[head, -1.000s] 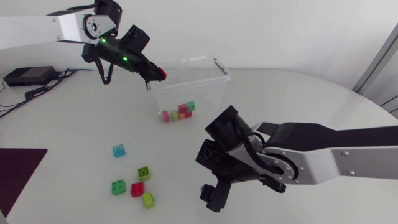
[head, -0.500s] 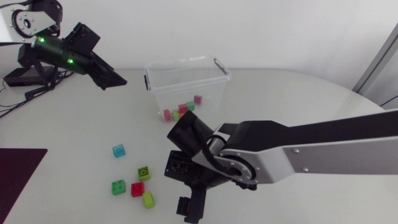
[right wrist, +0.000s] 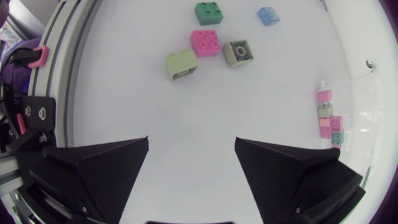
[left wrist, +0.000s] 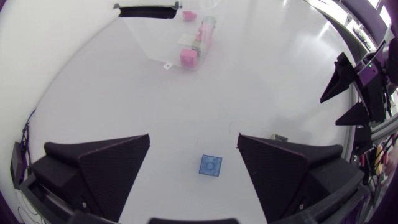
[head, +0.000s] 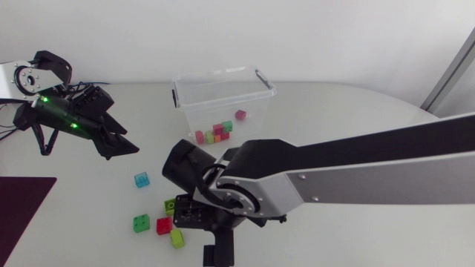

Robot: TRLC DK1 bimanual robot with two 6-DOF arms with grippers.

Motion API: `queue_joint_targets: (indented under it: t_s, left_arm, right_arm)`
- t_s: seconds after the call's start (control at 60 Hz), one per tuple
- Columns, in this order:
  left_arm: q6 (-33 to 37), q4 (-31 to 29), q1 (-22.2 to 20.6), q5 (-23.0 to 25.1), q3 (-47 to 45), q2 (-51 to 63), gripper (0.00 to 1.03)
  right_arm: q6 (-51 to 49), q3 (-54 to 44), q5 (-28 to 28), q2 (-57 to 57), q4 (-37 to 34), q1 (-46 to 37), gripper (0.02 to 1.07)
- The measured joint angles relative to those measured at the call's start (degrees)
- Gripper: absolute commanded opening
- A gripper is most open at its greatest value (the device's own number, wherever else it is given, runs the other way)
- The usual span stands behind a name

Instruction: Pick up the duplo bricks and place them in the container

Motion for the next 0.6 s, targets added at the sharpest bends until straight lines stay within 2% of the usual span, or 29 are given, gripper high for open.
queue_joint_targets:
  t_s: [0.067, 0.233, 0.6]
  left_arm:
    - [0.59, -0.02, 0.28, 0.0, -0.11, -0.68, 0.99]
    - [0.87, -0.2, 0.5, -0.02, -0.72, -1.62, 0.99]
    - [1.31, -0.13, -0.37, -1.75, -1.75, -1.62, 0.99]
  right_arm:
    - [-0.85, 1.75, 0.63, 0.61, -4.2, 0.02, 1.02]
    - [-3.23, 4.28, 2.86, 0.66, -9.64, -0.09, 1.02]
    - [-5.75, 14.99, 3.43, 8.63, -13.44, 2.82, 1.02]
